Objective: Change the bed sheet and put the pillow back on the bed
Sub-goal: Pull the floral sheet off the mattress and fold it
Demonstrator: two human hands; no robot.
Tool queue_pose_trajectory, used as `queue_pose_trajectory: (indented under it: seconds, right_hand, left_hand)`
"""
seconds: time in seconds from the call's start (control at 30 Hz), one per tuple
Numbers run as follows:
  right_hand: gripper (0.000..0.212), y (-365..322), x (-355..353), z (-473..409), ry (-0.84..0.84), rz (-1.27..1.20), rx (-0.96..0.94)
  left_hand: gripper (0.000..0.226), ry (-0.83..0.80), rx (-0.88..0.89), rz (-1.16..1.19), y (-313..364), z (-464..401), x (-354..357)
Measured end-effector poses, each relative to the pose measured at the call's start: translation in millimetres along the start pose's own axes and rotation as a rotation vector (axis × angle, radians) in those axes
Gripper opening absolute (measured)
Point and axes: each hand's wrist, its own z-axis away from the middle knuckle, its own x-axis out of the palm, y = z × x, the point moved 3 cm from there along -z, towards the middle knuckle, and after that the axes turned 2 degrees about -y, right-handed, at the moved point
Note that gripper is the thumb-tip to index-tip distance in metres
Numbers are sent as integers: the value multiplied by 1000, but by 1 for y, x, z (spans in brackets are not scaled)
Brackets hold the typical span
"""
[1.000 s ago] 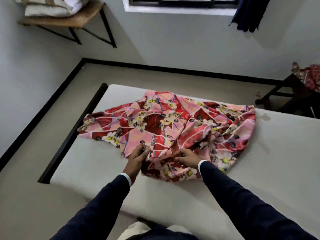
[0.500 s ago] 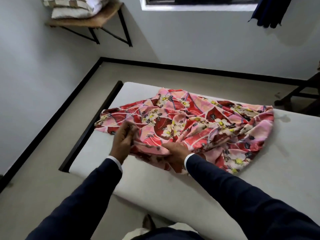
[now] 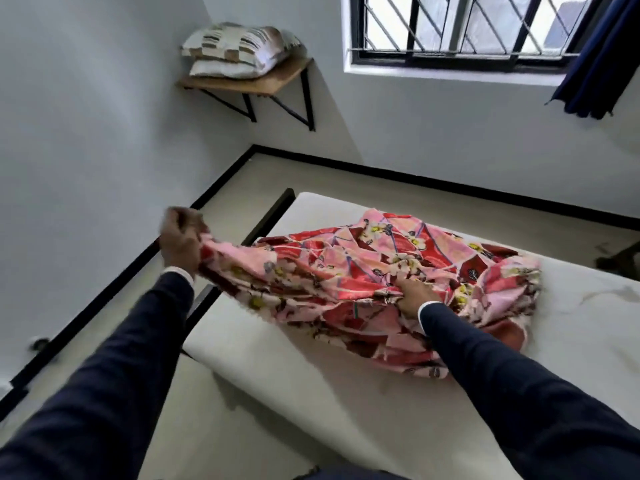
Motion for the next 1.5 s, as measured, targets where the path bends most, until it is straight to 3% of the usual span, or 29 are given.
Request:
queue_pose_trajectory:
  seconds: [0.13,0.23,0.33,0.4,0.5,0.6,0.67,0.83,0.9,1.03,1.1,1.27,1.33,1.4,1.5]
  right_hand:
    - [35,-65,-25,-2,91,-212,-30]
    - [25,-132,-52,17,101,-400,-176]
    - [23,-189,-75,47,52,-640,-442]
    - [27,-212,-79,61,-53,-771,-553]
    - [39,-216,-72,66,-60,-576,-559]
    - [49,-183,-43,56,-28,-21,-417]
    - [61,-149,-23,51,-62,157,-239]
    - [32,-124,-10,55,23,345,-141]
    - [32,-115,1,53,28,333,-134]
    - [44,-88,35,56,-129,47,-48]
    - [47,-71,45,62,-164,-41,11]
    - [48,-33,39,73,-155,-199,50]
    - [40,-34,25,78,-162,-346,-7]
    - [40,-46,5,85,-128,-461,-106]
    - [46,-81,-19,99,-109,-599,-224]
  left_hand:
    - [13,-249,-32,-108,-31,31,24]
    - [4,-502,26,-81,-29,44,37]
    - [36,-921,95,-95,-20,58,51]
    - [57,-1049,236,-273,-21,62,62]
    - [45,-908,429,-448,-18,57,71]
    - [32,-682,369,-596,-19,44,62]
    - [29,-594,327,-660,-23,38,53]
    - [44,-407,316,-443,-17,24,36]
    - [46,-530,347,-497,-25,23,39]
    - [49,-1054,386,-1014,-83,42,45]
    - [50,-1142,324,-1079,-113,48,36]
    - [47,-918,373,-905,-100,46,33]
    - [41,-907,348,-753,-83,47,38]
    - [40,-1014,281,-584,-66,59,50]
    - [59,-1261,265,-481,-47,98,81]
